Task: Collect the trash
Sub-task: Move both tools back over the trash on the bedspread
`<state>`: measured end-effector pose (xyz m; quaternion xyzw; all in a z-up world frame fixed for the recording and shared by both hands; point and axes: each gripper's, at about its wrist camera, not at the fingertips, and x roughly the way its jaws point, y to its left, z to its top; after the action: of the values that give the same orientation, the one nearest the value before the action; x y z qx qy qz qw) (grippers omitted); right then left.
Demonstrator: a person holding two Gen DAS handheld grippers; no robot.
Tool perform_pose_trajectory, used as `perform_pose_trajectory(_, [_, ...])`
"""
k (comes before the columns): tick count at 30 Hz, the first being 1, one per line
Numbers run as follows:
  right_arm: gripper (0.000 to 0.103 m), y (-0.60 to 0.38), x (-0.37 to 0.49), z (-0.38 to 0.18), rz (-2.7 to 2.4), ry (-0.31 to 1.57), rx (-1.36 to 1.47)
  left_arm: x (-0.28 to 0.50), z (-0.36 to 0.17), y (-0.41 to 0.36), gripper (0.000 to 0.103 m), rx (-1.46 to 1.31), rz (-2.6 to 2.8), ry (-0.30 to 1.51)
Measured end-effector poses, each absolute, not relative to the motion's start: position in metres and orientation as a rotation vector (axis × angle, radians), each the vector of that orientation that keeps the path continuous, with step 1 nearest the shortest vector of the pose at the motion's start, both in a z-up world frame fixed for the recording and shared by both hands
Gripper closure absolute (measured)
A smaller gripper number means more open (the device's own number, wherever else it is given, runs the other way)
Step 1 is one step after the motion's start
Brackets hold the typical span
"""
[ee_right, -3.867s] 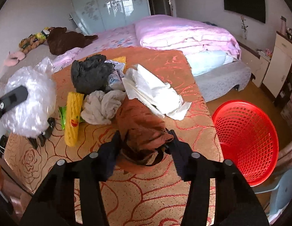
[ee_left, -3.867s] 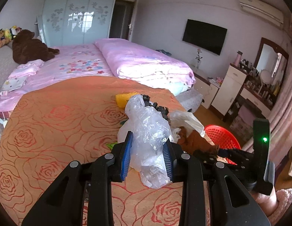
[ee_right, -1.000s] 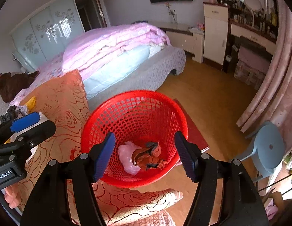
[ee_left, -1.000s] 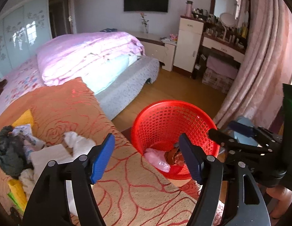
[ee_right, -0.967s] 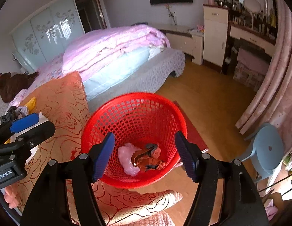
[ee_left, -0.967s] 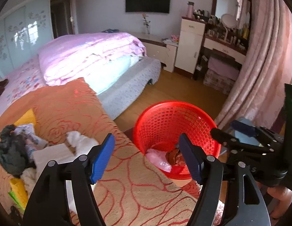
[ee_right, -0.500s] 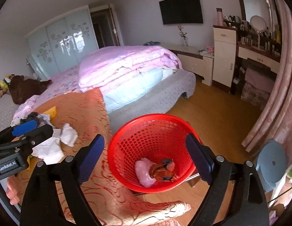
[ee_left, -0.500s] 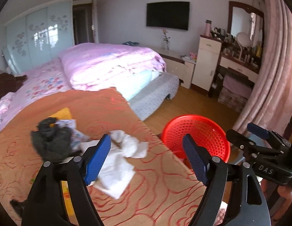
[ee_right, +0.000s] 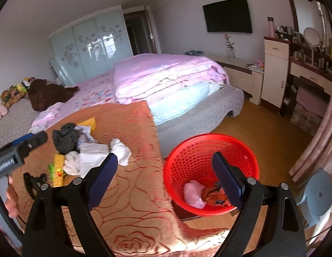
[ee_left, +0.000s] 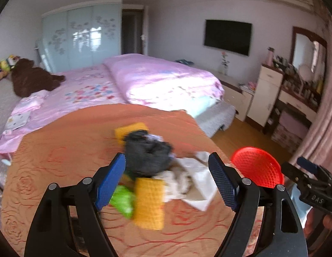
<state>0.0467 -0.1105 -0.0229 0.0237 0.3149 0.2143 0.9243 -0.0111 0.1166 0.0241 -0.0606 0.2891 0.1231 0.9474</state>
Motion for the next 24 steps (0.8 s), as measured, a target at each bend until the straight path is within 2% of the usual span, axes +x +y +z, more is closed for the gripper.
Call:
perform_pose_trajectory(12, [0.016,-0.074,0.048,-0.021,0.512,0.664,0.071,-0.055,0.014,0.203,0.026,-0.245,0.412,0.618])
perform_pose_trajectory(24, [0.016,-0.073,0.047,-0.033,0.514,0.694,0.067,-0.076,-0.041,0.214,0.027,-0.292,0.407,0.756])
